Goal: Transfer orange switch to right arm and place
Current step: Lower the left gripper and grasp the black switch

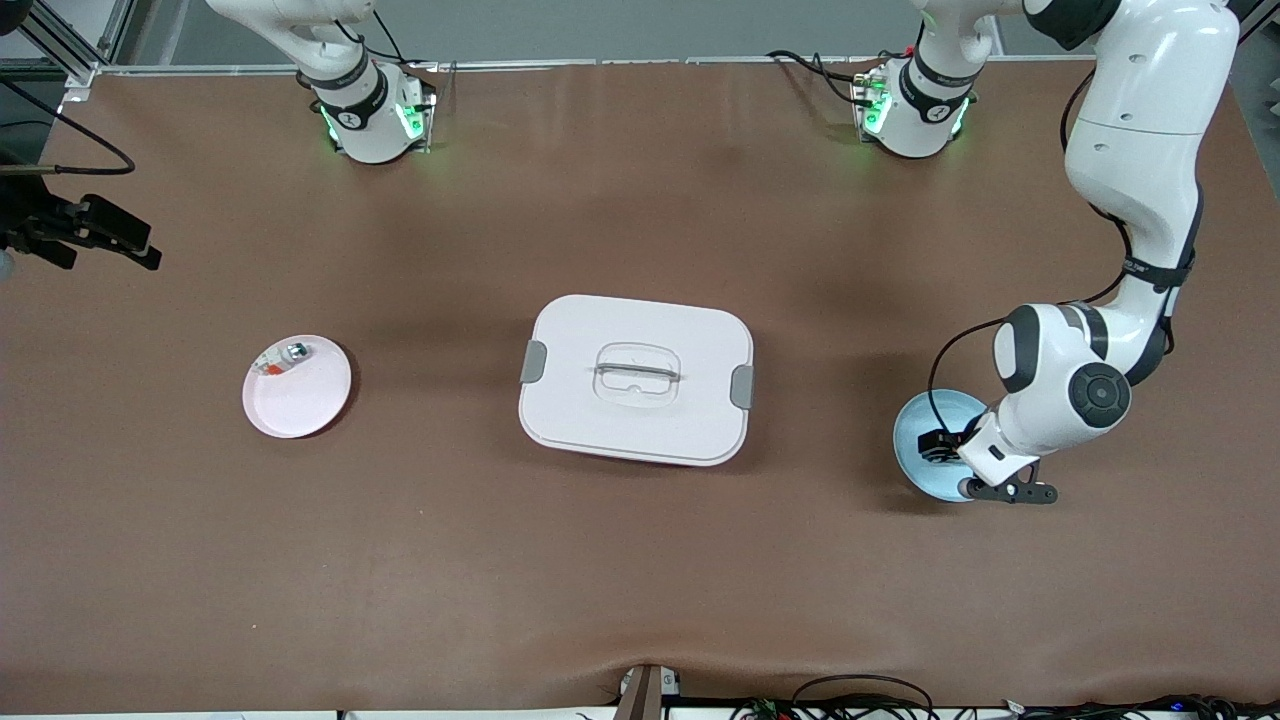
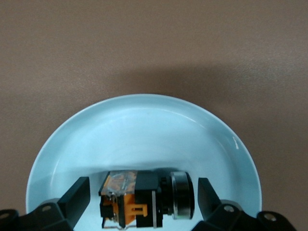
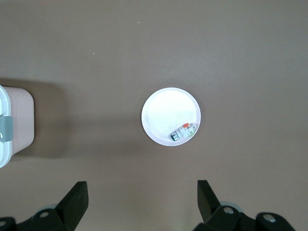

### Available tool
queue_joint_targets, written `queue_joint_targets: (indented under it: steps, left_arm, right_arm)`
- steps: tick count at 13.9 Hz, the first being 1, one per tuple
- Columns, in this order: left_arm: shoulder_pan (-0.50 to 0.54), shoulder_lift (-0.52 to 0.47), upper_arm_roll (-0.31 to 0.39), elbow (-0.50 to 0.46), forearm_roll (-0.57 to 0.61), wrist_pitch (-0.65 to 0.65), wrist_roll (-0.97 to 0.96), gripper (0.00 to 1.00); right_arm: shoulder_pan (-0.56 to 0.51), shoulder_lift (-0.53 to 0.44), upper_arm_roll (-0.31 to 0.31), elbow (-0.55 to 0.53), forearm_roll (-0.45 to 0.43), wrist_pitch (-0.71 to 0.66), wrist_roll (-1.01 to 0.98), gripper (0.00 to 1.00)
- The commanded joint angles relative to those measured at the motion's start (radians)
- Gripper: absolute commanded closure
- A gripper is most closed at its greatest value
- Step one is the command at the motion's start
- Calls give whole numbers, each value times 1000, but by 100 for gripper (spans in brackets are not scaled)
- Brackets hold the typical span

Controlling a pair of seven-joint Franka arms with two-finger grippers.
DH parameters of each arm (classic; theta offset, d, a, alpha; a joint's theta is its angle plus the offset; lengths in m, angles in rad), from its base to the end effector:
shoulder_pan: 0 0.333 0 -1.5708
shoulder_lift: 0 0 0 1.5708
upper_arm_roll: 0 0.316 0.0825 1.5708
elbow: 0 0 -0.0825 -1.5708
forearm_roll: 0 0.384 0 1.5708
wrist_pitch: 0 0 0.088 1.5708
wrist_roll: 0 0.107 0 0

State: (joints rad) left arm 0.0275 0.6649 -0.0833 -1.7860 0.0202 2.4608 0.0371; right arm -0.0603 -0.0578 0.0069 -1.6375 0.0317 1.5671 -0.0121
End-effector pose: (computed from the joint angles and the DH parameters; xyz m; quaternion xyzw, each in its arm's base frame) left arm 0.6567 -0.0328 0.1825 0.9988 -0.0452 0.0060 0.0193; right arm 0.5349 -0.0251 0.6243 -0.9996 0.0207 0.0058 0.0159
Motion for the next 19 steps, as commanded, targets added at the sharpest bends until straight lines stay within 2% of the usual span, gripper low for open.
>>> queue_joint_targets:
  steps: [1,2,4,6,7,11,17,19]
  left_arm:
    - [-3,7,0,8,3,12,1,13]
    - [-1,5,0,5,3,12,9,25]
    - [-4,4,-1,5,3,4,12,64]
    - [-4,-2,-6,4,3,0,-2,97]
    - [-3,-14,-7,4,1,-5,-5,100]
    - [-6,-125,-38,14,1,-141,-40,100]
    - [-3,-231,-121,102,-3,-336,-227,100]
    - [-1,-258,-154,118,-32,-391,-343,100]
  right_arm:
    - [-16,-23,13,-16,-1,7,-5,0]
    - [-16,-25,12,-18,-1,5,-5,0]
    - [-19,-23,11,-16,-1,7,-5,0]
    - [-19,-23,11,-18,-1,7,-5,0]
    - [-19,-23,11,-18,-1,7,-5,0]
    - [-21,-23,10,-18,1,4,-3,0]
    - [-19,-23,11,-13,-1,25,-3,0]
    - [-19,-23,11,-13,1,33,-3,0]
